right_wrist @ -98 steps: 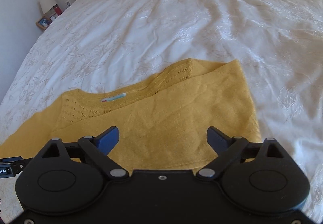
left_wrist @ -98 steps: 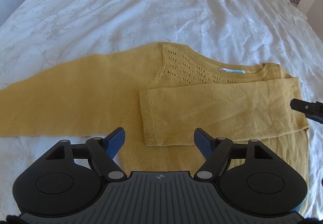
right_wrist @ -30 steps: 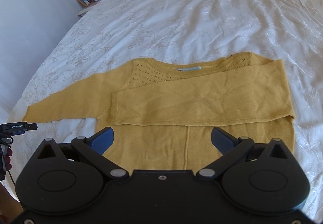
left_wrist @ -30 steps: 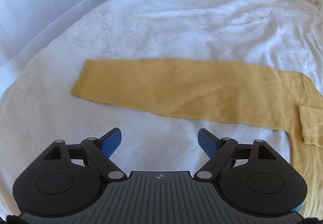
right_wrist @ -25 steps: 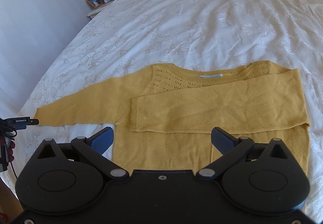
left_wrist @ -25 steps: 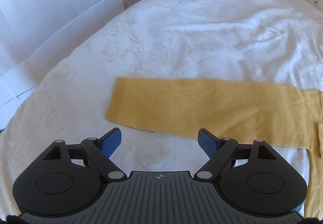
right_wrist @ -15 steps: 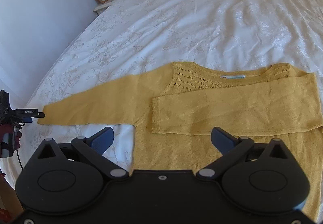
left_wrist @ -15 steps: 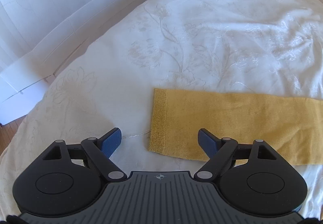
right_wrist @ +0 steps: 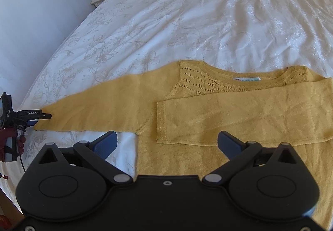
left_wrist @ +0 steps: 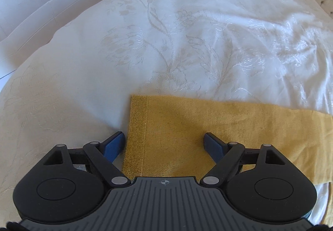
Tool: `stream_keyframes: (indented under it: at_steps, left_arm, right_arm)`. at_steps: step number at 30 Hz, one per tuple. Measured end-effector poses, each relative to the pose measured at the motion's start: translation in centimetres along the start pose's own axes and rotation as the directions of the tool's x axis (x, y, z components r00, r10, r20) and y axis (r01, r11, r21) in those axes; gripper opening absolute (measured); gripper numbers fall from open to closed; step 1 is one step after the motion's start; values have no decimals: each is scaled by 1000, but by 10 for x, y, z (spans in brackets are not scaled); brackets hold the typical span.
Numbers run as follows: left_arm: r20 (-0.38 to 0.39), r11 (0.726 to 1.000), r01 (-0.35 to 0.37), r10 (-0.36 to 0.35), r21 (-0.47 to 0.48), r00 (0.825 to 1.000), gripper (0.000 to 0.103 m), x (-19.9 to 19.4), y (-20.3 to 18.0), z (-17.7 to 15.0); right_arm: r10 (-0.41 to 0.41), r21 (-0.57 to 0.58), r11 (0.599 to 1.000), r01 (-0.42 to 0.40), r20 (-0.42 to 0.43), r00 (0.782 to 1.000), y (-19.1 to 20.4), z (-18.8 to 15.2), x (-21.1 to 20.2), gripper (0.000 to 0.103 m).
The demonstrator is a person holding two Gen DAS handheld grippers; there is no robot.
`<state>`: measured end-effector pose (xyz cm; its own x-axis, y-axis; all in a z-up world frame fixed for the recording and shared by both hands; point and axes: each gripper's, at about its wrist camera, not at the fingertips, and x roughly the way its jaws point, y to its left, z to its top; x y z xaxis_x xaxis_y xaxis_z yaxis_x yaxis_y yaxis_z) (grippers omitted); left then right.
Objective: Fold small clothes
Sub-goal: 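Close the left gripper on the cuff of the other sleeve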
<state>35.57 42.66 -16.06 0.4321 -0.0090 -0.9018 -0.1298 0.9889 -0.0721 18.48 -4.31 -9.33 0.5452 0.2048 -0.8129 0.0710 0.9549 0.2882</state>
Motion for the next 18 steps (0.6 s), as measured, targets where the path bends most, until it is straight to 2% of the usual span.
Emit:
stream_keyframes:
  at_steps: [1,2,4,6,8,12,16,18]
  left_arm:
    - [4,1000,11,-11,-3,1000,64,-1,0,0]
    - [4,1000,20,-20,-11,1000,38,0,0,1]
    - [-8,998,44,-44,-44,999,12,-3,0,3]
    - [-12,994,87,-88,-65,996,11,-8,-1,3]
    - [2,995,92,-92,-38,996,10,-17,-12,6]
    - [60,987,157,-157,-10,986,10,-51,-40,11]
    - [118,970,239,-242,44,963,10,-87,-84,18]
    - [145,955,289,-297,69,944,10,-104,-112,19]
  right_arm:
    - [1,-1,1000,-1,0,1000,0,1,1,102]
    - [2,-2,1000,-2,-1,1000,1,2,2,103]
    - [5,-4,1000,-5,-3,1000,1,2,4,103]
    - [9,-8,1000,-9,-8,1000,0,2,6,102]
    - [14,-12,1000,-15,-11,1000,-2,1,6,103]
    - [25,-15,1000,-25,-18,1000,-8,-2,6,103]
    - [41,-11,999,-41,-22,999,-20,-8,4,103]
    - [50,-5,999,-50,-22,999,-28,-11,1,102]
